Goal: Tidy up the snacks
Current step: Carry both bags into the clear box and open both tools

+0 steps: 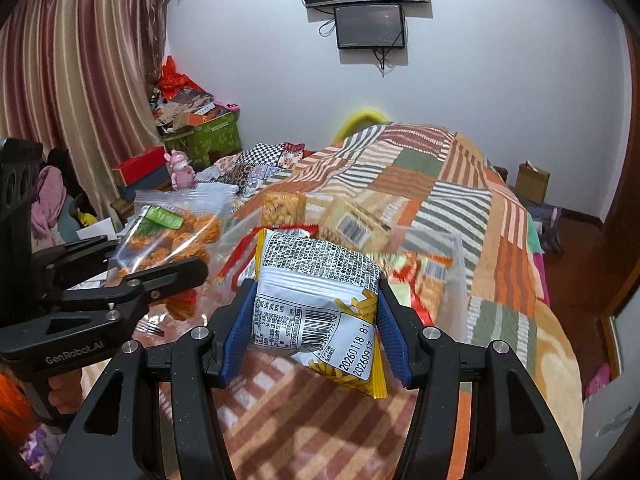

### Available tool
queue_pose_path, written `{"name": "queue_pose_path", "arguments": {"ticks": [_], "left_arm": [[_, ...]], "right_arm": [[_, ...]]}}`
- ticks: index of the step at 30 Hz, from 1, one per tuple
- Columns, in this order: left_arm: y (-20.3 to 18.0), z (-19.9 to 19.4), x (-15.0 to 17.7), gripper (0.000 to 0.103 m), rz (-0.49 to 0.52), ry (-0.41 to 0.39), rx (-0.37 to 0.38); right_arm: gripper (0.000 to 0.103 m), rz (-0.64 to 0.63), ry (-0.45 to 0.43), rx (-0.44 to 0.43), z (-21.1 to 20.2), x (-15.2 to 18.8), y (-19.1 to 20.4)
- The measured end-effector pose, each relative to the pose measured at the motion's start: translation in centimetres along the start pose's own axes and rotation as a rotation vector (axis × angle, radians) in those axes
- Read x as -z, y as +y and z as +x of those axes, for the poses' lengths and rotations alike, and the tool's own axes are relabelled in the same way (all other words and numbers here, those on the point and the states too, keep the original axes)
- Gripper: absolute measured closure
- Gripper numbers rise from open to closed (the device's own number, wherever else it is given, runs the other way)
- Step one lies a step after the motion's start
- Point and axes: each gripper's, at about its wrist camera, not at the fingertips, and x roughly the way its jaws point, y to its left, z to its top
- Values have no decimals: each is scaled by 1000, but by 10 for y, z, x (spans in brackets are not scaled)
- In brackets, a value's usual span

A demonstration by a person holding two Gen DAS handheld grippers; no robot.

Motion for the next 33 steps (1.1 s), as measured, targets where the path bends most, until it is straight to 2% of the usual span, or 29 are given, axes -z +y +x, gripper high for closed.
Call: {"name": "queue_pose_path", "arguments": {"ticks": [15,22,26,29,33], "left_arm": [[17,65,-15,60,14,60,-10],[32,84,-11,59,-32,107,47],[30,84,-10,49,-20,110,46],[28,80,-10,48,4,104,30],[32,72,-10,42,-14,96,27]], "right_arm": [[49,-72,60,39,47,-13,0],[49,-100,95,19,59,-9,2],[47,-151,106,41,63,-6,10],[45,-169,106,60,62,-6,13],[40,-148,105,33,56,-8,11]]}}
